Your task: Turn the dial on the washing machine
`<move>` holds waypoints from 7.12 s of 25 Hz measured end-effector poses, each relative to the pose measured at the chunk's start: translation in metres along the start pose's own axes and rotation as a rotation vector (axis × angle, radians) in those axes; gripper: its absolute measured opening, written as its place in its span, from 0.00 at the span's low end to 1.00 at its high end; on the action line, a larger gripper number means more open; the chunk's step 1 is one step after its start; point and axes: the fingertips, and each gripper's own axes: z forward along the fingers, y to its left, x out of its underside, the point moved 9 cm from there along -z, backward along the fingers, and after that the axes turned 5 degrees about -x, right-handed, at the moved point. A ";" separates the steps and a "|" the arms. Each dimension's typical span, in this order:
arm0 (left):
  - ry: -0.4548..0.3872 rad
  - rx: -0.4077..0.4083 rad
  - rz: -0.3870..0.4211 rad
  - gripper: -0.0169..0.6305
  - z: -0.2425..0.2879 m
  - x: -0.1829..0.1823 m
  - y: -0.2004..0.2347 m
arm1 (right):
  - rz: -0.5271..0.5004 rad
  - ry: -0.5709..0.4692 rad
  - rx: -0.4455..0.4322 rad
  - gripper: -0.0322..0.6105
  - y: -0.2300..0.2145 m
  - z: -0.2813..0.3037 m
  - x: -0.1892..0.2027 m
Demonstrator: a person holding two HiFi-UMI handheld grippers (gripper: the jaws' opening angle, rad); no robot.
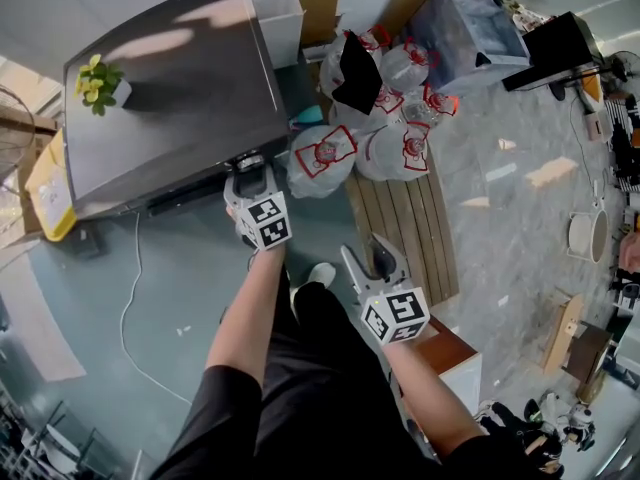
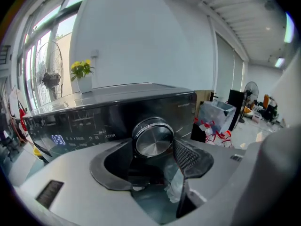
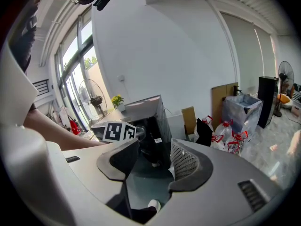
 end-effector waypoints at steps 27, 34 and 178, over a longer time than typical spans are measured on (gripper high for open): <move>-0.024 0.078 -0.416 0.50 0.001 -0.001 0.016 | 0.003 0.022 0.007 0.37 0.008 -0.006 0.002; -0.002 0.061 -0.470 0.49 0.001 -0.003 0.015 | -0.001 0.038 0.027 0.31 0.004 -0.006 0.004; 0.064 0.057 -0.387 0.44 0.003 -0.007 0.010 | 0.009 0.091 0.064 0.28 -0.019 -0.005 0.036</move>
